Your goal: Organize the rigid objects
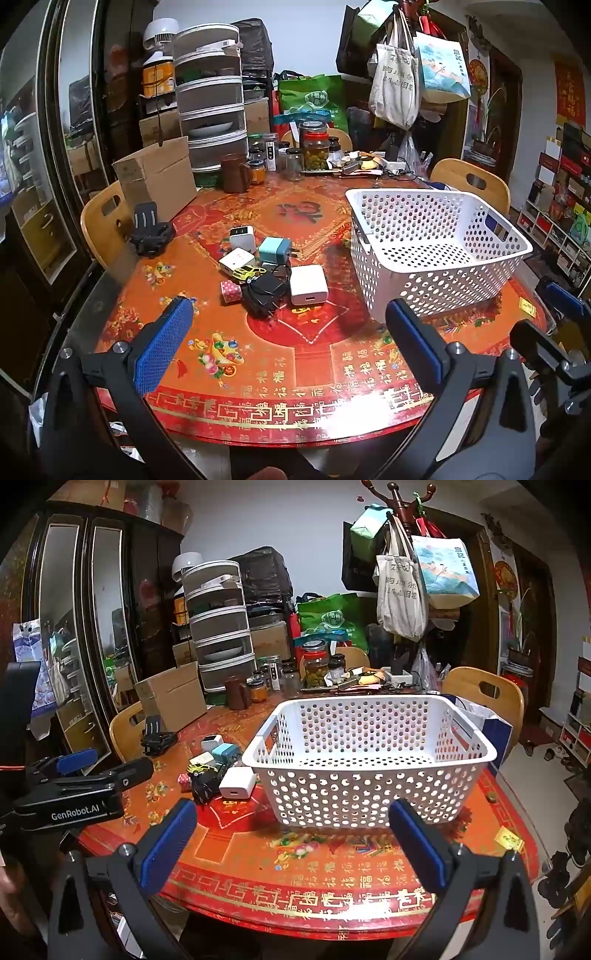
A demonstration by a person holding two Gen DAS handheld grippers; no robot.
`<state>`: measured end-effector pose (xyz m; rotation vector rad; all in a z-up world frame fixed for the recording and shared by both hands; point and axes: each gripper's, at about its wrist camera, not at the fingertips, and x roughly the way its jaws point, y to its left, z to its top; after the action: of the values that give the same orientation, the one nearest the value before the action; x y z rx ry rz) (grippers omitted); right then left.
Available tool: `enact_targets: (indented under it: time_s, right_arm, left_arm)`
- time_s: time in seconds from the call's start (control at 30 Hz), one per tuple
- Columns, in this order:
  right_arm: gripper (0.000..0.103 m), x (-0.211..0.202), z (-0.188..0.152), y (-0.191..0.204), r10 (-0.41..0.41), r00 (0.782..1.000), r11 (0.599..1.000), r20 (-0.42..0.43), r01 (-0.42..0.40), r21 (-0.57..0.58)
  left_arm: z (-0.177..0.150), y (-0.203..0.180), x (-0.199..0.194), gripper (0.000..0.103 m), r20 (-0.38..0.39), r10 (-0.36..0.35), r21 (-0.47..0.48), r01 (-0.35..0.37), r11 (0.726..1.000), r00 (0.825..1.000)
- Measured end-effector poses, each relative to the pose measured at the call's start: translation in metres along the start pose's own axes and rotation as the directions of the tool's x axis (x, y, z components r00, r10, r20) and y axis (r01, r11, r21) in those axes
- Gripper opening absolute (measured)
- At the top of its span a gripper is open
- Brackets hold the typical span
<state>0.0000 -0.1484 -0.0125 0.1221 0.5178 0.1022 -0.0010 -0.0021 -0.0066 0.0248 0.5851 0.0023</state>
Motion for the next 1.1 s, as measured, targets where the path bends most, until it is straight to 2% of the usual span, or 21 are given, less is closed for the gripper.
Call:
enact_targets:
  time_s: [1.1]
  right_arm:
    - [0.103, -0.0015, -0.0001, 0.0008, -0.001, 1.0, 1.0, 0.0, 0.001, -0.009]
  left_arm:
    - [-0.0008, 0.0003, 0.0065, 0.103, -0.023, -0.005, 0.005, 0.005, 1.0, 1.0]
